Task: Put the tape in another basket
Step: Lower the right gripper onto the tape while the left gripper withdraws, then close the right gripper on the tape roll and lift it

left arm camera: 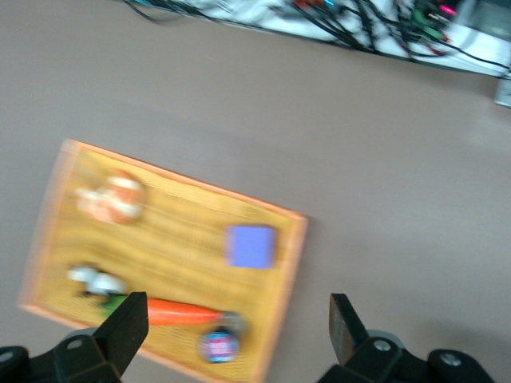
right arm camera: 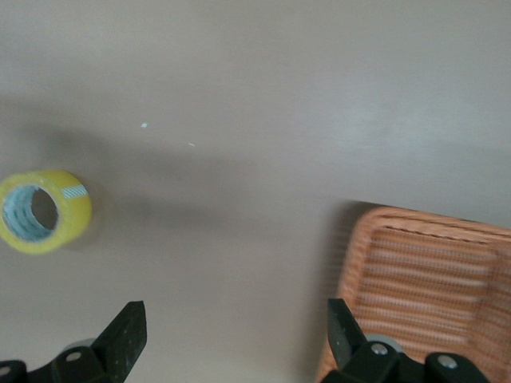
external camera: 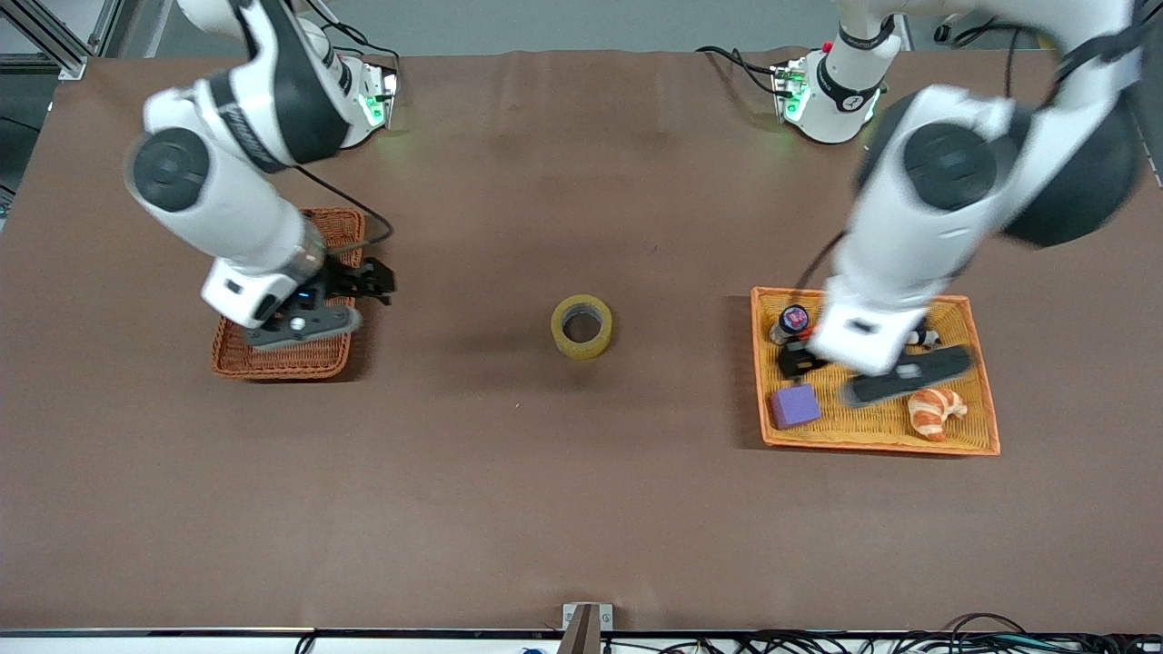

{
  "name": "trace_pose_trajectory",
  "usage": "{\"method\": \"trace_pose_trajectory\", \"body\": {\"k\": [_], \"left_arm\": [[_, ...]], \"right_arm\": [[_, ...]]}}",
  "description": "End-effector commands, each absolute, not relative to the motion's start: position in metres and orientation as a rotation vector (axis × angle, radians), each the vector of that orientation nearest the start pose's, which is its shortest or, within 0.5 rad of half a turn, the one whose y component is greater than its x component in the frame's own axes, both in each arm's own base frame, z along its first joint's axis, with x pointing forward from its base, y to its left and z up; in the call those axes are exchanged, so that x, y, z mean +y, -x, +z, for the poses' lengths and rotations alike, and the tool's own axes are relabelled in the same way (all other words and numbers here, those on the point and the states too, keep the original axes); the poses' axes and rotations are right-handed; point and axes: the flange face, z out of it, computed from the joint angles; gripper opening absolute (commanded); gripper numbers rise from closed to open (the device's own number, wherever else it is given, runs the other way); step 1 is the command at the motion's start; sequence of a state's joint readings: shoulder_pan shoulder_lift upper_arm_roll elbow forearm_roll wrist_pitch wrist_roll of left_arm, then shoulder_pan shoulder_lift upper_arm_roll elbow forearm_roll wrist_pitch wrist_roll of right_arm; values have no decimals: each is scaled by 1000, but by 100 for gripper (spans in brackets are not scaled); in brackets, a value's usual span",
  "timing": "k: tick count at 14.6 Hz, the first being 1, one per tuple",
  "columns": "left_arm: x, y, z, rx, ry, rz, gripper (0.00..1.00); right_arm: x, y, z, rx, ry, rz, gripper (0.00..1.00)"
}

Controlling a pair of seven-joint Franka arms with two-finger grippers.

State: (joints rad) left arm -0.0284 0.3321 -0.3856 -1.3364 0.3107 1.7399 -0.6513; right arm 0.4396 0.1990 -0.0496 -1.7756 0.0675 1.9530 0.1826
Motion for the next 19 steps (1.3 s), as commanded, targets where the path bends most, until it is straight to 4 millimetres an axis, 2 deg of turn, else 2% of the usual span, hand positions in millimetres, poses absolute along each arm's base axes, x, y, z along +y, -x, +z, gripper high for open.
{"method": "trace_pose_trajectory", "body": {"k": [1, 2, 4, 5, 6, 9, 10, 13, 16, 19], "left_arm": [[-151, -604, 611, -322, 3025, -214, 100], [-125, -599, 624, -349, 3059, -186, 100], [-90, -589, 638, -212, 3079, -118, 100], [-78, -583, 647, -160, 3076, -116, 100], [-73, -575, 654, -126, 3077, -119, 100], [-37, -555, 653, -172, 3132, -28, 100], [-31, -553, 651, -173, 3146, 6, 100], [-34, -548, 654, -165, 3141, 40, 100], [-40, -548, 652, -142, 3139, 44, 100], [-52, -547, 652, -111, 3137, 48, 100]], "right_arm": [[309, -560, 391, -172, 3095, 23, 100], [331, -556, 370, -162, 3094, 5, 100], [371, -549, 335, -187, 3094, -15, 100], [389, -548, 318, -159, 3103, -6, 100], [404, -546, 304, -123, 3115, 1, 100], [453, -525, 260, -92, 3133, 3, 100], [461, -522, 257, -106, 3123, -25, 100], [479, -504, 236, -173, 3136, -28, 100], [477, -504, 224, -208, 3159, -51, 100], [482, -500, 200, -196, 3155, -76, 100]]}}
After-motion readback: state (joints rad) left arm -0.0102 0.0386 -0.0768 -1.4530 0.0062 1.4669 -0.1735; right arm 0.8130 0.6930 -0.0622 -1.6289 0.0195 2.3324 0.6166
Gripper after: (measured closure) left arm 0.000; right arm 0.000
